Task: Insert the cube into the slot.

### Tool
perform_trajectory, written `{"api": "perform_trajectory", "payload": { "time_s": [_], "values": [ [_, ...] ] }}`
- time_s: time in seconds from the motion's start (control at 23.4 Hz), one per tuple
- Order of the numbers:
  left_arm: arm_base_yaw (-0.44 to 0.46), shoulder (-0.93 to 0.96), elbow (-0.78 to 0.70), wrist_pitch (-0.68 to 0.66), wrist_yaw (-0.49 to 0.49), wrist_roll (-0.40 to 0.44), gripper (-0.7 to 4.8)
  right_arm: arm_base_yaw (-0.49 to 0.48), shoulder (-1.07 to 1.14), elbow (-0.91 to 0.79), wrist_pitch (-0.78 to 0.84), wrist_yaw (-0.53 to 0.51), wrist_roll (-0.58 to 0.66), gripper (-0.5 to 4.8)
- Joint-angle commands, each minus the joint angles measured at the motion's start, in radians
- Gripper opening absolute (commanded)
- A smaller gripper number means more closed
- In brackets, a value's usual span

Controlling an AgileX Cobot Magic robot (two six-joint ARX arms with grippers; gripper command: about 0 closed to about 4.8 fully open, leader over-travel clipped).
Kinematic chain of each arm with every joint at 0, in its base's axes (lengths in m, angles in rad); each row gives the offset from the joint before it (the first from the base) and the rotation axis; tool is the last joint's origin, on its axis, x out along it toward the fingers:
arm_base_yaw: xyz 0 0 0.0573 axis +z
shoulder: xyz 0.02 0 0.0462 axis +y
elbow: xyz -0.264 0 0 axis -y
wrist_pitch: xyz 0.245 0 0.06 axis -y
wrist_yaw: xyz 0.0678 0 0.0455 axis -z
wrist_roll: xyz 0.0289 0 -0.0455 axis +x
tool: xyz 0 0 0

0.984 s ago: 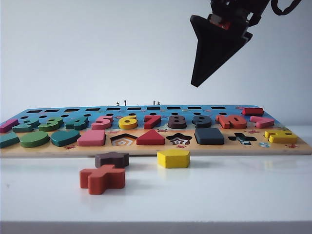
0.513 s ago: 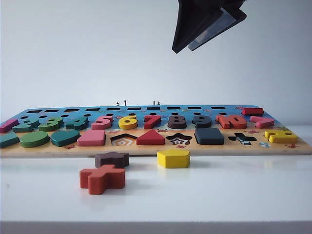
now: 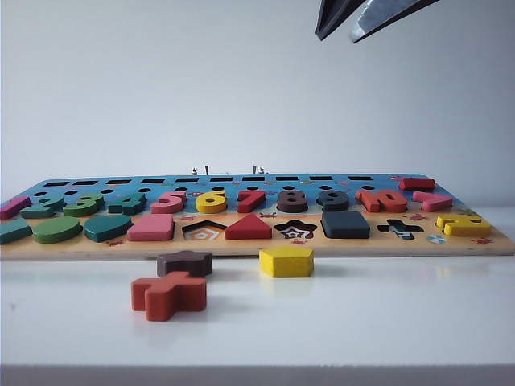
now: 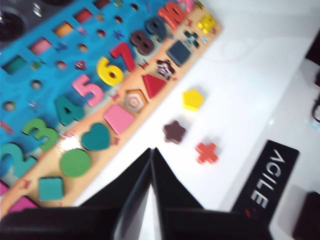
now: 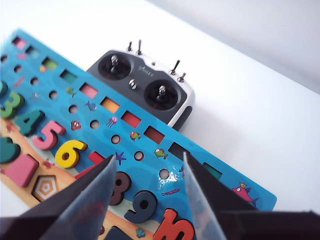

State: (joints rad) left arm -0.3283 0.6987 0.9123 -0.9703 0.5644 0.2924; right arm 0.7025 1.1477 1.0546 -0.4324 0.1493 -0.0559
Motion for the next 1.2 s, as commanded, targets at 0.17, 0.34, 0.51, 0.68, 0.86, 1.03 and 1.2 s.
{"api": "perform_trajectory", "payload": {
  "time_s": [0.17,0.34,0.51,0.68,0.86,1.03,1.2],
  "values": [
    [0.039,-0.012,-0.041,0.124,-0.021,0.004,0.2,-0.054,-0.109,-0.073,0.058,0.0,0.056,2.51],
    [0.065,-0.026,-0.095,0.229,-0.026,0.005,0.2,-0.159,-0.229,-0.195,0.097,-0.032,0.116,2.51],
    [0.095,-0.057,-0.159,0.32,-0.054,0.004,0.2,-0.29,-0.357,-0.315,0.097,-0.109,0.12,2.51],
    [0.121,-0.08,-0.203,0.364,-0.056,0.004,0.2,-0.371,-0.475,-0.406,0.097,-0.128,0.119,2.51],
    [0.146,-0.102,-0.246,0.416,-0.069,0.003,0.2,-0.465,-0.636,-0.519,0.098,-0.151,0.119,2.5],
    [0.177,-0.15,-0.301,0.488,-0.087,-0.03,0.2,-0.565,-0.809,-0.619,0.098,-0.227,0.146,2.5],
    [0.195,-0.2,-0.359,0.554,-0.119,-0.053,0.2,-0.607,-0.888,-0.648,0.098,-0.229,0.188,2.5]
  ]
}}
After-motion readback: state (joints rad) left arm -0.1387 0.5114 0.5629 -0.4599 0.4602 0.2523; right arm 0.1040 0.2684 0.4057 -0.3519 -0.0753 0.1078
